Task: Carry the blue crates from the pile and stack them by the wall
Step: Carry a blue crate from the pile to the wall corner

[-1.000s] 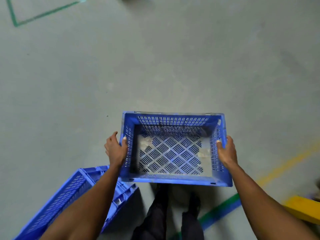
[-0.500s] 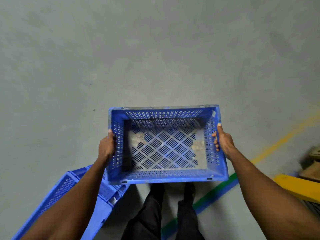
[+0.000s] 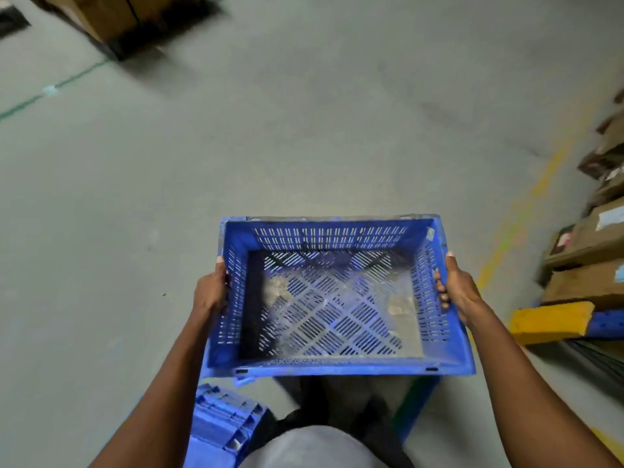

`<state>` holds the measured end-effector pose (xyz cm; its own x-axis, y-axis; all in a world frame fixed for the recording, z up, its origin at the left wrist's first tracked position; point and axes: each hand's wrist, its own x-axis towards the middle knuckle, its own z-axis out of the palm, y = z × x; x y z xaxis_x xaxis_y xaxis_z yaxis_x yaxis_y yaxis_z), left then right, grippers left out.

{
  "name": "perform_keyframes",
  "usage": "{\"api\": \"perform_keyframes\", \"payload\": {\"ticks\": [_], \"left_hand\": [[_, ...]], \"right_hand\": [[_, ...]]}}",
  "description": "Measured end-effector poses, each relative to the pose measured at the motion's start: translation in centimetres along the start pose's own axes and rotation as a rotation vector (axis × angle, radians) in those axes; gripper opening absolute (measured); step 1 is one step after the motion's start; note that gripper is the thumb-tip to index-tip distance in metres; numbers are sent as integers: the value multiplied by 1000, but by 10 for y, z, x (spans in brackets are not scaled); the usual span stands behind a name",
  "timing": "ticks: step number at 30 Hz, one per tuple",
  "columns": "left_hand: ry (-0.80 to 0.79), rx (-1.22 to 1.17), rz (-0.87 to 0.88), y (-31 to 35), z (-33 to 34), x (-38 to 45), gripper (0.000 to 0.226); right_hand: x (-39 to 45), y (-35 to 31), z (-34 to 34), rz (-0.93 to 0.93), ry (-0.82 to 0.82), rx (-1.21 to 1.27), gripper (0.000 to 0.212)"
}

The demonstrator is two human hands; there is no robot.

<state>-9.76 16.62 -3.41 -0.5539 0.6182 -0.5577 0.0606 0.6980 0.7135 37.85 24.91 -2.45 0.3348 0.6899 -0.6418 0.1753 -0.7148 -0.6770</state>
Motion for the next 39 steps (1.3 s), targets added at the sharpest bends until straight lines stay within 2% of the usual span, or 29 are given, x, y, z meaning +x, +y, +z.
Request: {"api": "perform_keyframes", "payload": {"ticks": [9,16,25,32,39], "left_hand": [[-286,103,245,86,105,-77,66],[-620,226,413,105,227,-215,64],[-1046,394,529,43,381,-445,62],[-1238,560,627,-27,497,-641,60],[-1441,740,710,-96,638,-819,60]], "right_hand": [[-85,77,-157,66,231,284,64],[-203,207,-305,55,457,520,64],[-383,413,-455,131,769,748,58],[-480,562,-540,236,992,935,61],[-535,685,-615,259,1240,1074,64]]}}
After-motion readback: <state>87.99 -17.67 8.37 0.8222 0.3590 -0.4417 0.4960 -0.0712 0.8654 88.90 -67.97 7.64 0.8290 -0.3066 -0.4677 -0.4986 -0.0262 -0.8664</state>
